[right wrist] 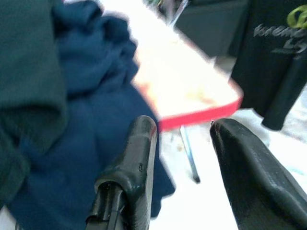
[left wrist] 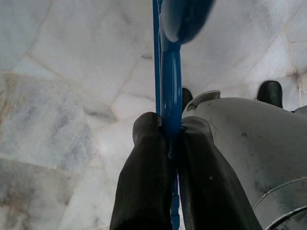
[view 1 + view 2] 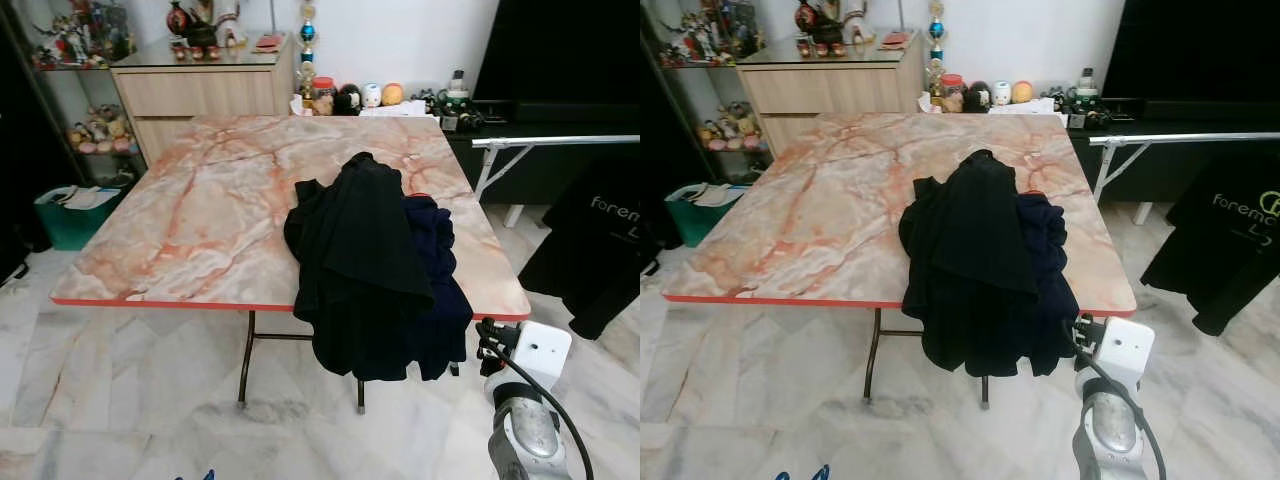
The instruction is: Hang hanger
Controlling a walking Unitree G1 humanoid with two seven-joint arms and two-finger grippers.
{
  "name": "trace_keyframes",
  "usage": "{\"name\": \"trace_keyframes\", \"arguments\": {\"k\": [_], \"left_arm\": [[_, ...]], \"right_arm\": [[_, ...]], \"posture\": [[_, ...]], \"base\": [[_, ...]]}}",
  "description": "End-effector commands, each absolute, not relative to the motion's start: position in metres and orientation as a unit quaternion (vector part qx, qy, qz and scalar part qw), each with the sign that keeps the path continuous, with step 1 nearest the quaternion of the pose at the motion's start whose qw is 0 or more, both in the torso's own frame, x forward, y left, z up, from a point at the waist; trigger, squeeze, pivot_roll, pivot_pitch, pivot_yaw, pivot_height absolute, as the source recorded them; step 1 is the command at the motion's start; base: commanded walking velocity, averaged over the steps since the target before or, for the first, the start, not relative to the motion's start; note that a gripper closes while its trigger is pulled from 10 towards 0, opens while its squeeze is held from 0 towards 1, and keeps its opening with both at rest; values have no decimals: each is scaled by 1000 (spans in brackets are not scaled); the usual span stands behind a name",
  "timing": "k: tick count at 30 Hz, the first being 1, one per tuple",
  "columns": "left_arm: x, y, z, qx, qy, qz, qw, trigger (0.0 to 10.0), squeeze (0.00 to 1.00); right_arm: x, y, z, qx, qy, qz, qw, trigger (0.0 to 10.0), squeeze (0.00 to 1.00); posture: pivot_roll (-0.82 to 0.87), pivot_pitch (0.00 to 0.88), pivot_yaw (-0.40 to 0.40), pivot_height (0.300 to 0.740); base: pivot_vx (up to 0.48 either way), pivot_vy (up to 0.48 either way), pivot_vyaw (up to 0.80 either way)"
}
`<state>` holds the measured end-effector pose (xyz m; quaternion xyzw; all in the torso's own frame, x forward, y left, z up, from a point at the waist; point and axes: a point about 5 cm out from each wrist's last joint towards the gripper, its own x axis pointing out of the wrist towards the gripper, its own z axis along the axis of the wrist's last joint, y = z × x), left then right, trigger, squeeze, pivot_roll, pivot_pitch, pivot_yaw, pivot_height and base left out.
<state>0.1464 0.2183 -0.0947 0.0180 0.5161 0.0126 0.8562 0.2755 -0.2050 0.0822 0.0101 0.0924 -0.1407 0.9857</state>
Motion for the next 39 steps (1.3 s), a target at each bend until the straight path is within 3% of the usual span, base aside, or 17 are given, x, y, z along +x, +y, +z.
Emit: {"name": "trace_keyframes", "arguments": {"k": [1, 7, 9, 14, 18, 20, 39], "left_arm": [[139, 222, -97, 26, 529, 12, 848, 10000, 0], [139, 221, -97, 28, 529, 10, 848, 10000, 0], [140, 221, -97, 26, 527, 12, 849, 10000, 0], [140, 221, -97, 26, 527, 14, 849, 10000, 0], [141, 220, -97, 27, 527, 14, 850, 10000, 0], [140, 220, -97, 28, 527, 14, 849, 10000, 0], [139, 222, -97, 47, 533, 7, 845, 10000, 0]], "right_arm": [[273, -196, 66, 5, 129, -111, 985, 10000, 0], [268, -186, 16, -9, 231, -49, 972, 10000, 0], [257, -176, -12, -43, 298, -8, 954, 10000, 0], [236, -176, -44, -34, 364, -18, 931, 10000, 0], [187, -177, -82, -14, 478, -40, 877, 10000, 0], [178, -178, -87, -9, 494, -45, 868, 10000, 0], [166, -179, -92, -15, 477, -17, 879, 10000, 0]], "posture": [[10, 0, 57, 740], [-17, 0, 47, 740], [-23, 0, 47, 740], [-40, 0, 62, 740], [-37, 0, 65, 740], [-27, 0, 62, 740], [-89, 0, 99, 740]], "base": [[0, 0, 0], [0, 0, 0], [0, 0, 0], [0, -192, 0], [0, -247, 0], [0, -277, 0], [0, -467, 0]]}}
